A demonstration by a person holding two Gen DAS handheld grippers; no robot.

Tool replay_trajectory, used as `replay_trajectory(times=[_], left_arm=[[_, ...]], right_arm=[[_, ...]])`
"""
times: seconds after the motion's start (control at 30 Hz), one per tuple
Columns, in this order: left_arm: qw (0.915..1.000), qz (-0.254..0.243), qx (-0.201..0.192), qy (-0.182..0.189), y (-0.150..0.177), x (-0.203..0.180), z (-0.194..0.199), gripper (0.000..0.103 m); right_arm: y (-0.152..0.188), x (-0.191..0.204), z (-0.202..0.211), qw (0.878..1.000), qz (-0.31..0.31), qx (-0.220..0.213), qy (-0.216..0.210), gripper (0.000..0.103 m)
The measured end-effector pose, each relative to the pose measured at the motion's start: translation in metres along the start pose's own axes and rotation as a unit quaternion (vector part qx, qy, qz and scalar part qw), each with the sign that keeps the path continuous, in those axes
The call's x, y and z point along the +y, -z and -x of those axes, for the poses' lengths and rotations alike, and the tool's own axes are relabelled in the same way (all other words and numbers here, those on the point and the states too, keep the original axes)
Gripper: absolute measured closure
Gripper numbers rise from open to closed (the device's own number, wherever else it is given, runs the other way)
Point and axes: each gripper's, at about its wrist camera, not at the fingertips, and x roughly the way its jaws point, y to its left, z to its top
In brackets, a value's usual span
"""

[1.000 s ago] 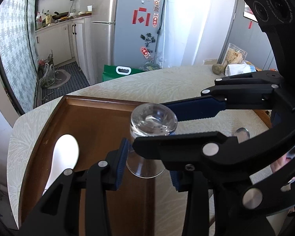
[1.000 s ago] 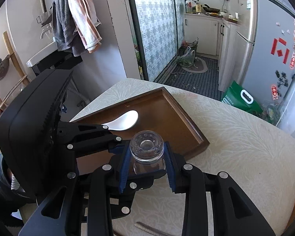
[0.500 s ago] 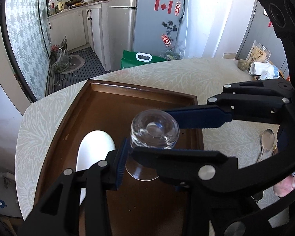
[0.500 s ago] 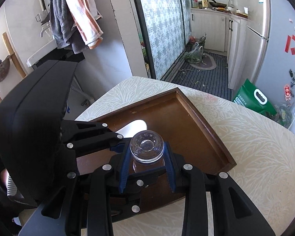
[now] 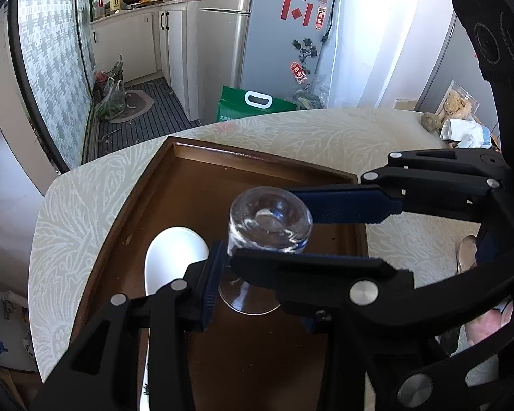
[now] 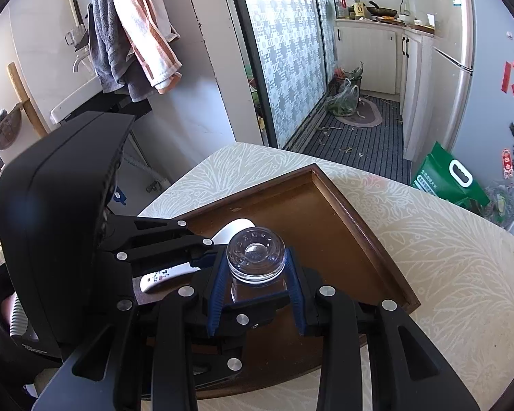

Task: Organize utensils
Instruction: 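Carry the glass with the right tool into the tray and release it, then withdraw the right tool from the tray toward the remaining utensils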

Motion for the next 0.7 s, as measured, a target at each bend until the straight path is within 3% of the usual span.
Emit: replay_trajectory(times=[0.17,0.27,0.3,0.33,0.4,0.7], left_arm=[[0.9999,0.011,0.001,0.005,0.0,0.002,0.0,0.059],[0.9998,0.017,-0.004,0.009,0.0,0.006,0.002,0.042],[0.9998,0.017,-0.007,0.01,0.001,0.006,0.004,0.034],[0.9998,0.015,-0.009,0.013,0.001,0.006,0.004,0.031],[0.9997,0.014,-0.015,0.016,0.002,0.005,0.007,0.027],[0.9995,0.013,-0.025,0.017,0.002,0.001,0.011,0.022]], right_arm=[[-0.002,0.001,-0.002,1.0,-0.002,-0.002,0.001,0.07],[-0.001,-0.001,-0.002,1.0,-0.01,0.005,-0.005,0.069],[-0.001,-0.002,-0.001,1.0,-0.014,0.006,-0.003,0.064],[-0.001,-0.003,0.0,1.0,-0.017,0.003,0.004,0.049],[-0.001,-0.004,0.004,1.0,-0.016,-0.008,0.011,0.035],[0.0,0.0,0.011,1.0,-0.009,-0.01,0.015,0.031]])
